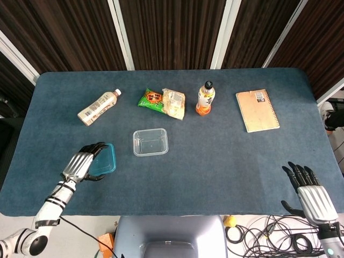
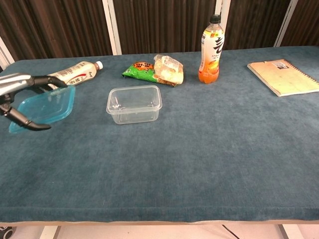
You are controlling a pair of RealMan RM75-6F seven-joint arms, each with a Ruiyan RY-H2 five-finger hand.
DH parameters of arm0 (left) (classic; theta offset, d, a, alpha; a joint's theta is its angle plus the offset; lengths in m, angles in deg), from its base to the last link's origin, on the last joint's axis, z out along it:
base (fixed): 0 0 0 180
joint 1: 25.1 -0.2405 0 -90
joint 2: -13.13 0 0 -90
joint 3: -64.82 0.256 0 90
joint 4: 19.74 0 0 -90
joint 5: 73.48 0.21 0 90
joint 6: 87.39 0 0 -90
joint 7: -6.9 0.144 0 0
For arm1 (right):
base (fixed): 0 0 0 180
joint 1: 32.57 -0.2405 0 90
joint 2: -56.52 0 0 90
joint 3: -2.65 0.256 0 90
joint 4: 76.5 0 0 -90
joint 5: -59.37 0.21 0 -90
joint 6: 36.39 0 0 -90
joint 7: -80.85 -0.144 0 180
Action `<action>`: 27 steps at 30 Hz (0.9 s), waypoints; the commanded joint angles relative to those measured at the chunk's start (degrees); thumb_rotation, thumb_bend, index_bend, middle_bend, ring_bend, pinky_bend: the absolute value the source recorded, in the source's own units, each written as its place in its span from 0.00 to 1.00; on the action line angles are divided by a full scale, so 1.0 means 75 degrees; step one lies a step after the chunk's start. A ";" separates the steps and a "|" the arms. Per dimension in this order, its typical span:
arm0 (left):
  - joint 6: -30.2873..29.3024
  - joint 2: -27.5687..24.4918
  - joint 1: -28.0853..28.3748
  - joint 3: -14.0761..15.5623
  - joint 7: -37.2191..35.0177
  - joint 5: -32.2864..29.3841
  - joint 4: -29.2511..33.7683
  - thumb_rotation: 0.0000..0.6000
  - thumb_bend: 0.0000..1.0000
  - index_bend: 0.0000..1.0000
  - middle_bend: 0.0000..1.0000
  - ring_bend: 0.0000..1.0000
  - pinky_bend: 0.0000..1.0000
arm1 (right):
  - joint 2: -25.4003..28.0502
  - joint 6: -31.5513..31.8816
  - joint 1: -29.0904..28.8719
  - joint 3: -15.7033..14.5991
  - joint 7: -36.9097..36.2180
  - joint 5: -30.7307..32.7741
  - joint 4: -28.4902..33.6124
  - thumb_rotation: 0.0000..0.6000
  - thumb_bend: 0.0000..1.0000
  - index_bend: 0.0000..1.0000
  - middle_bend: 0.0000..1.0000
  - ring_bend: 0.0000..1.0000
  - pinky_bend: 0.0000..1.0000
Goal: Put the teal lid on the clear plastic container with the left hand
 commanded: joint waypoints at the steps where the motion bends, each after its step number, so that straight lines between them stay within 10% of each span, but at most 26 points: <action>1: 0.0334 -0.0108 0.0463 -0.0497 -0.0060 -0.0334 0.0502 1.00 0.28 0.19 0.75 0.74 0.56 | 0.0031 -0.0027 -0.0017 0.0007 -0.0082 0.0014 -0.0010 1.00 0.18 0.00 0.00 0.00 0.02; 15: 0.0701 0.1594 0.2659 -0.1326 0.2705 -0.2855 0.0055 1.00 0.28 0.19 0.74 0.73 0.56 | 0.0195 -0.0304 -0.0148 0.0030 -0.0594 0.0160 -0.0152 1.00 0.18 0.00 0.00 0.00 0.02; 27: 0.0786 0.2667 0.3478 -0.1428 0.3154 -0.3826 -0.1227 1.00 0.28 0.19 0.74 0.73 0.56 | 0.0367 -0.0248 -0.0105 -0.0040 -0.1064 0.0066 -0.0298 1.00 0.18 0.00 0.00 0.00 0.02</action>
